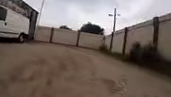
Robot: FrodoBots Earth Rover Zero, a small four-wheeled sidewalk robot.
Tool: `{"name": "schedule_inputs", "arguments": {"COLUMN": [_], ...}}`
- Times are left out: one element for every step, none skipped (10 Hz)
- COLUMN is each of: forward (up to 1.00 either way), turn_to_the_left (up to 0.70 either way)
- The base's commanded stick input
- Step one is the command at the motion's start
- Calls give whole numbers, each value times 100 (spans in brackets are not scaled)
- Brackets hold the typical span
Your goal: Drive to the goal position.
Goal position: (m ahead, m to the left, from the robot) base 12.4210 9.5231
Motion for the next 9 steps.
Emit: {"name": "schedule_inputs", "arguments": {"forward": [70,70,70,70,70,70,70,70,70], "turn_to_the_left": [0,0,0,-17,-29,-32,-35,-35,0]}}
